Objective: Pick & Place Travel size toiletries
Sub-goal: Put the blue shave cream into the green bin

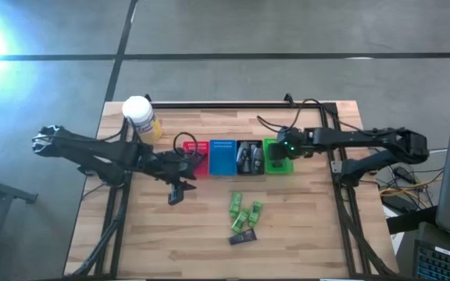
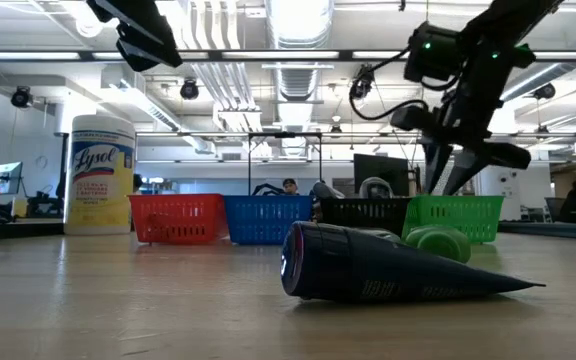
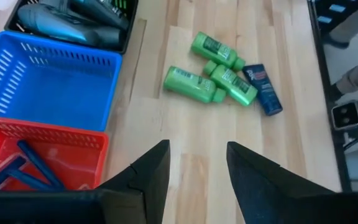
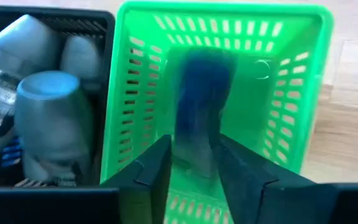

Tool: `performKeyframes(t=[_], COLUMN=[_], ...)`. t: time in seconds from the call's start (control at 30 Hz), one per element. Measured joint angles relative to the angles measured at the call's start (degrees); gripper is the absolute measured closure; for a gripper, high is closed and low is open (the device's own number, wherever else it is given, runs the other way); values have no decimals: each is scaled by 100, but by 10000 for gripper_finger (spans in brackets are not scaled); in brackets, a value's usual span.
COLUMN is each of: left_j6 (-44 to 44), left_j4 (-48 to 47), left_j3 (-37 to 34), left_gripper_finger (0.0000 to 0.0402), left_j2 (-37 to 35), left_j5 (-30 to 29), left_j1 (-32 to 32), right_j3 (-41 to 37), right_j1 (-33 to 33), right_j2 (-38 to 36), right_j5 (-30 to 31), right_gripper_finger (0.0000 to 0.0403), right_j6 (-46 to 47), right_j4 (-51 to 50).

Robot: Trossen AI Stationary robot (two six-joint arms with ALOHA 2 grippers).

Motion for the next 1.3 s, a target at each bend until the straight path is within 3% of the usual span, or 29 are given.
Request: performKeyframes(t=[0.3, 0.53, 0.67, 0.8, 1.07, 1.3], left_j6=[525, 824, 997, 1080, 1123, 1125], left_j4=[-555, -617, -609, -570, -555, -584], left_j3=[0, 0, 0, 0, 0, 0], left_gripper_finger=[238, 238, 238, 238, 238, 238], left_j2=[-77, -77, -77, -77, -77, -77], left_j5=[11, 13, 3, -24, -35, -32], left_j1=[-3, -45, -45, -40, -40, -43], right_j3=[701, 1596, 2228, 3067, 4580, 4985], right_j1=[311, 2137, 3309, 3971, 4197, 4274], right_j2=[285, 570, 1405, 2436, 4084, 4617], right_j5=[102, -155, -178, -236, -465, -545], right_gripper_finger=[189, 161, 169, 174, 157, 144], right_j6=[-745, -2801, -3241, -3551, -4311, -4826], right_j4=[-189, -160, -144, -215, -658, -387])
